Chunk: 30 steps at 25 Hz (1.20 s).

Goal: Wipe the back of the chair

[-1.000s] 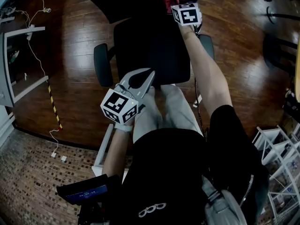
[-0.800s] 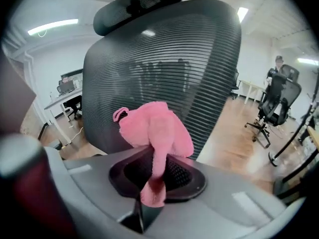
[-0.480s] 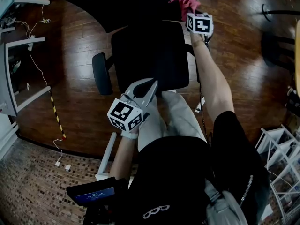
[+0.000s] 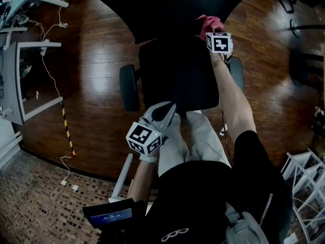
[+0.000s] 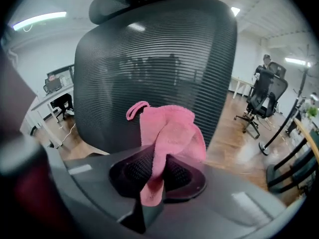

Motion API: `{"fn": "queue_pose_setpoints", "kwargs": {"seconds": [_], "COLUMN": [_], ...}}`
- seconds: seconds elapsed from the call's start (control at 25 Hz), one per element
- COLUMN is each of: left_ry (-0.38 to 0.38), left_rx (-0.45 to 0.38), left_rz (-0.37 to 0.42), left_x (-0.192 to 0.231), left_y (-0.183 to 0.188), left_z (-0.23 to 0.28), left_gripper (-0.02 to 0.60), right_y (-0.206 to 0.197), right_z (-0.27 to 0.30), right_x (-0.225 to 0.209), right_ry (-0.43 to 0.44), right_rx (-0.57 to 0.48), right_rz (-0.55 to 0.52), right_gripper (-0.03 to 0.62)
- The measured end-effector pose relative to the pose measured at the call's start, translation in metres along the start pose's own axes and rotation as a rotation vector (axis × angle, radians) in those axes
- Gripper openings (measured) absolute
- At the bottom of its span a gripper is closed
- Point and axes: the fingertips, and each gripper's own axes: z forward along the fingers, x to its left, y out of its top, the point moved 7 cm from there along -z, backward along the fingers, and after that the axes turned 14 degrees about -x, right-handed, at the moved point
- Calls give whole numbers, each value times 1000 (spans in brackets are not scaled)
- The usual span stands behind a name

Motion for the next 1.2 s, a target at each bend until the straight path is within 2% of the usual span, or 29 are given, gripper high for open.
{"fn": "queue_pose_setpoints", "kwargs": {"seconds": [0.32,0.48,0.72,0.88,1.04,1.2], "left_ry": [68,65,60,63,61,70], "left_rx": [-48,-68,-100,-122,-110,-112], "left_rz": [5,21,50,52,38,24], "left_x": [33,57,89,101,105,104], "left_y": [16,29,66,75,72,68], "left_z": [-32,-35,-36,-38,-40,-35], "left_gripper": [-6,-6,-6,-6,-6,-6], "right_y": [20,25,37,39,35,33], "right_z": [29,39,54,60,63,70], "right_x": [104,151,226,266,302,323], "right_ry": [135,165,253,318,405,514], "right_rx": [-19,-21,-36,-59,-71,-73], "right_rz": [-87,-98,-131,-161,-195,-225], "right_gripper": [41,41,41,41,41,41]}}
